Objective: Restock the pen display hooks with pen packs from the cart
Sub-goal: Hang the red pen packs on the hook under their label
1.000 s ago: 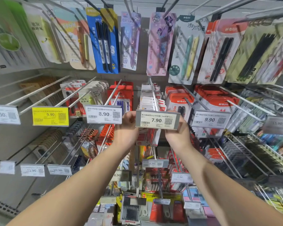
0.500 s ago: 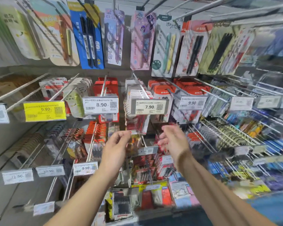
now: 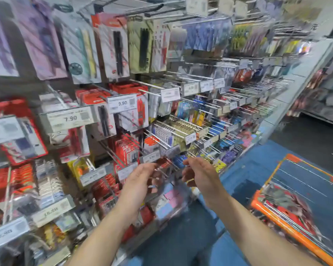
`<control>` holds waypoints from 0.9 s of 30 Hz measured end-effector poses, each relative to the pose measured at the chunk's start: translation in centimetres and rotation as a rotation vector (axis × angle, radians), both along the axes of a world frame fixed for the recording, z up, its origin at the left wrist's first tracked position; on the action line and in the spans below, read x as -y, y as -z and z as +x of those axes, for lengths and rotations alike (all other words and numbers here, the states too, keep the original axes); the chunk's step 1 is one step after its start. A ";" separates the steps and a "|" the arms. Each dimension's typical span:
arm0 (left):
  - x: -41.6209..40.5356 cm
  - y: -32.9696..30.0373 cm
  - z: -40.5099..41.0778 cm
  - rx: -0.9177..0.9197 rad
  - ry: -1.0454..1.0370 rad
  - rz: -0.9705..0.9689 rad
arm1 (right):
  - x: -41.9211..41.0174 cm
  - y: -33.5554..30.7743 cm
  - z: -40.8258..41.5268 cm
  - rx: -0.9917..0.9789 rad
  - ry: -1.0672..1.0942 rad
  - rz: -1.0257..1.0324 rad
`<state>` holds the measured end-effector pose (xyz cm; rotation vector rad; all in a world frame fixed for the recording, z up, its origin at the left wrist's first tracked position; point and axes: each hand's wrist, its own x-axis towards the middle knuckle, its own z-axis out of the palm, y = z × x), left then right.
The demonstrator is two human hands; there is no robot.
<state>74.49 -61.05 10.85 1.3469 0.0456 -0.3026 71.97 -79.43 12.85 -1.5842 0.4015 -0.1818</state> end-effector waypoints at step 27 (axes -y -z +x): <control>44.9 -1.6 -13.5 -0.110 0.560 0.099 | 40.8 3.6 -25.4 0.003 0.651 0.147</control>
